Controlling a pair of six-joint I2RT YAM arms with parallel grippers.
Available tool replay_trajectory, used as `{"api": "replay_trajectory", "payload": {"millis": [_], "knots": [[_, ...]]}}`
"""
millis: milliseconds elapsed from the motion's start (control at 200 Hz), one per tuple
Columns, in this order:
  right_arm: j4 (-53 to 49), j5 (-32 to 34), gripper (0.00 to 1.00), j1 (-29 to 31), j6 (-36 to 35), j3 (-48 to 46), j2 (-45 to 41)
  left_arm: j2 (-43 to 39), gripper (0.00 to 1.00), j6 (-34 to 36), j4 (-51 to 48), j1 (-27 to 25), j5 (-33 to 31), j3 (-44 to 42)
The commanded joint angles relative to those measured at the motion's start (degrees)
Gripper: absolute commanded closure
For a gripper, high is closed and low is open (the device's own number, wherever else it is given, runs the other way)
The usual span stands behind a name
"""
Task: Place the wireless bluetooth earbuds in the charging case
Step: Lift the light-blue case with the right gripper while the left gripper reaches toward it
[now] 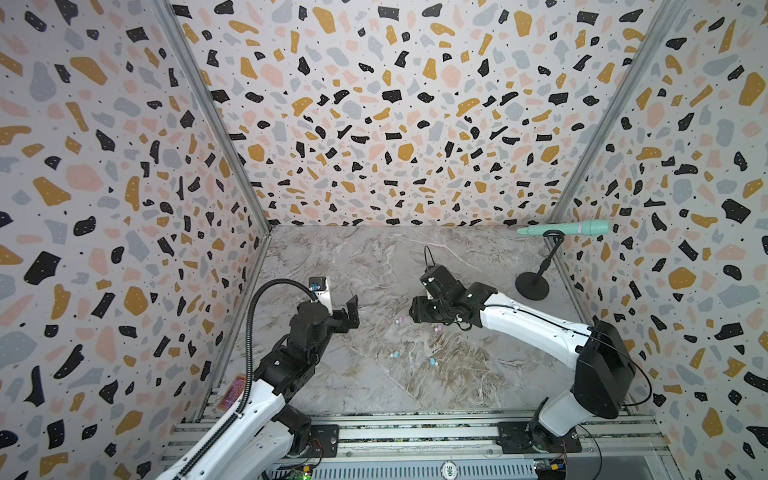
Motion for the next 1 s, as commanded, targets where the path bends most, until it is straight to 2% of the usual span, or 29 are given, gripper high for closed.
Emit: {"api": "replay_trajectory", "payload": {"millis": [0,220,300,370,481,711,836,996], "knots": [[3.06,-4.15,1.00,-0.40,-8.56,0.98,-2.29,-0.61,0.00,8.07,7.24,-1.89,3.20,-0.22],[7.55,-10.13,1.00,-3.58,-13.14,-0.68,-6.12,-1.59,0.00,21.54,10.59,-5.65,8.32,-1.71],[10.20,-13.53,1.00,-5.00,-13.58,-2.93,-7.97,-1.37,0.00,26.35,12.17,-7.43,8.32,-3.32],[11.91,-13.66,1.00,-5.18,-14.41,-4.91,-9.95,0.13,0.00,29.36,11.71,-9.47,8.83,-3.29],[13.86,-13.67,1.00,-5.15,-15.10,-7.81,-12.92,3.72,0.00,32.85,11.08,-11.97,11.48,-2.88],[17.33,-18.17,1.00,-5.01,-16.93,-11.34,-15.55,13.01,0.00,39.33,11.00,-16.71,8.39,0.47],[18.13,-21.25,1.00,-4.88,-17.79,-11.41,-15.40,13.00,0.00,41.54,14.33,-17.39,6.00,-0.77],[20.51,-27.11,1.00,-4.88,-18.32,-12.22,-14.71,11.52,0.00,41.98,16.83,-17.63,6.73,-2.60]]}}
